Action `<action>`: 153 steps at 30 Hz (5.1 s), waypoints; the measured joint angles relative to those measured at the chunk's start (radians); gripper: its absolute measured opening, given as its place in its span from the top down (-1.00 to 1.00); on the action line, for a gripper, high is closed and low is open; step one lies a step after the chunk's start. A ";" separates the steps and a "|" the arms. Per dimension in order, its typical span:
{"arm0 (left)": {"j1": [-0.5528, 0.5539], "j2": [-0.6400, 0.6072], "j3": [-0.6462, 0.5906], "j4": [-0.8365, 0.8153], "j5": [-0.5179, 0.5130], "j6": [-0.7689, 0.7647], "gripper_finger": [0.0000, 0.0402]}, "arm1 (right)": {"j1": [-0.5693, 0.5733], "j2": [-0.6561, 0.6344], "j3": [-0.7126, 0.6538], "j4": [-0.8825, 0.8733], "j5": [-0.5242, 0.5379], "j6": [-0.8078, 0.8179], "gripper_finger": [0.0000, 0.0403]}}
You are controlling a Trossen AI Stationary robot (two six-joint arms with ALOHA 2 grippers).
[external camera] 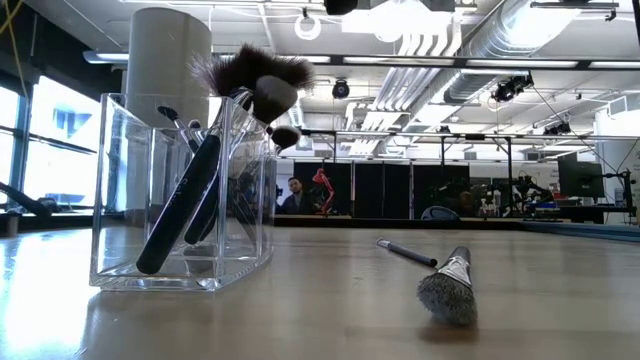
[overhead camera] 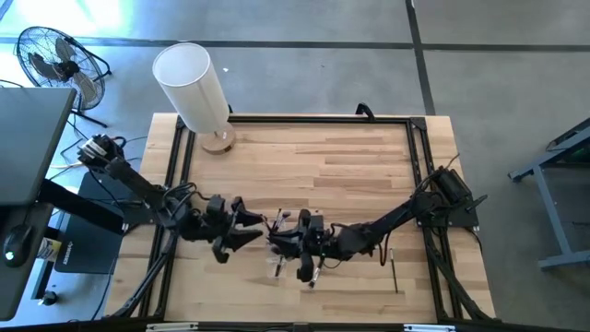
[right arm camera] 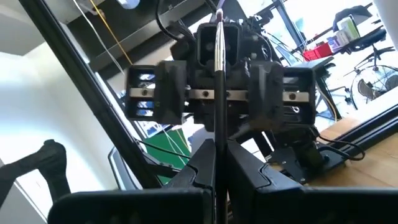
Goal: Put items in baskets/containers
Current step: Put the foundation brush into the transparent organizer, then put the blush brush into the transparent organizer
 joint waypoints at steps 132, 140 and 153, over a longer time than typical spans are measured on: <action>-0.201 -0.002 0.156 -1.769 0.533 -0.916 1.00 | 0.099 0.364 0.566 -1.861 -0.499 -0.437 0.67; -0.201 -0.002 0.156 -1.768 0.532 -0.864 1.00 | 0.120 0.328 0.563 -1.913 -0.480 -0.036 0.96; -0.201 -0.002 0.156 -1.735 0.529 -0.801 1.00 | 0.147 0.069 0.557 -2.122 -0.064 0.371 1.00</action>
